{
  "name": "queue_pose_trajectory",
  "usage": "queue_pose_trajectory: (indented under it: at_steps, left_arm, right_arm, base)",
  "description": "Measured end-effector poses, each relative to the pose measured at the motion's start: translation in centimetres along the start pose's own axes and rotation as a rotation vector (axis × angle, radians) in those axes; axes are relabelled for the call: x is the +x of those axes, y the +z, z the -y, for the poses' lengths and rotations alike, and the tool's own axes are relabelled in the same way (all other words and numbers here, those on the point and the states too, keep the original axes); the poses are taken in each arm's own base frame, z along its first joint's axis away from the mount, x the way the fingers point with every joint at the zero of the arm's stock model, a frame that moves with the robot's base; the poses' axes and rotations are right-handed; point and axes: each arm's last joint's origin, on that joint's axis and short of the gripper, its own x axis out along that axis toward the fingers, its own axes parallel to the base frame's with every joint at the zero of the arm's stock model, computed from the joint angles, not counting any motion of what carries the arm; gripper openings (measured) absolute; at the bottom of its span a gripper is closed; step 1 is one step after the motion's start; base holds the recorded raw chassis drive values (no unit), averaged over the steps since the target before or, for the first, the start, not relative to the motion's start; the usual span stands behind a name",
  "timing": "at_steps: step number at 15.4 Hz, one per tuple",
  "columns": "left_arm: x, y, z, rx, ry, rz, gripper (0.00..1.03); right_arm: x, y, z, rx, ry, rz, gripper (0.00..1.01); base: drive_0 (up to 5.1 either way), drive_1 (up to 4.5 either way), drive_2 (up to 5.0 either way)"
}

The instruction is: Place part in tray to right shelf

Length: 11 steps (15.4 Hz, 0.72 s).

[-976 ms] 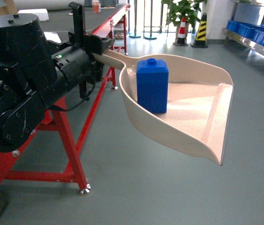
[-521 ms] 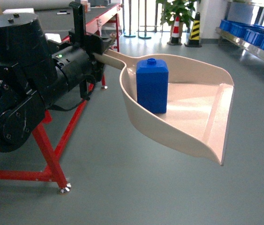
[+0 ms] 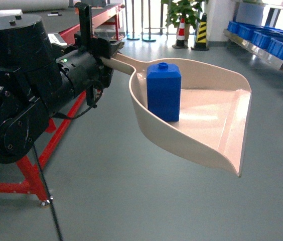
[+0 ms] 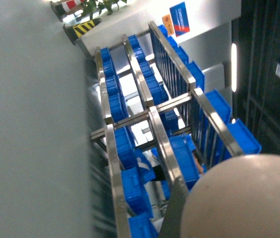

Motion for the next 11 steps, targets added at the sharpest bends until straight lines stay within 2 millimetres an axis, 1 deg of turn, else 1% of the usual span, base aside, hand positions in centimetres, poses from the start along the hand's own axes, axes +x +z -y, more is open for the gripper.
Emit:
queue_pose_trajectory:
  at_steps: [6,8,9,10,11]
  left_arm:
    - [0.0,0.0,0.0,0.0,-0.004,0.0,0.13]
    - [0.0,0.0,0.0,0.0,0.002,0.002,0.13]
    - [0.1,-0.8,0.2,-0.003,-0.012,-0.023,0.13]
    - [0.1,-1.1,0.2,-0.005,-0.007,-0.036,0.13]
    - [0.1,-0.6,0.1,-0.004,0.0,-0.023,0.13]
  right_arm:
    - [0.0,0.0,0.0,0.0,0.0,0.0,0.98]
    - [0.0,0.0,0.0,0.0,-0.002,-0.003,0.98]
    - [0.0,0.0,0.0,0.0,-0.004,-0.003,0.98]
    - [0.0,0.0,0.0,0.0,0.0,0.0,0.98]
    - [0.0,0.0,0.0,0.0,0.0,-0.002,0.98]
  base:
    - [5.0,-2.39,-2.4]
    - [0.0,0.0,0.0]
    - [0.0,0.0,0.0]
    - [0.0,0.0,0.0]
    - [0.1,4.29,-4.0]
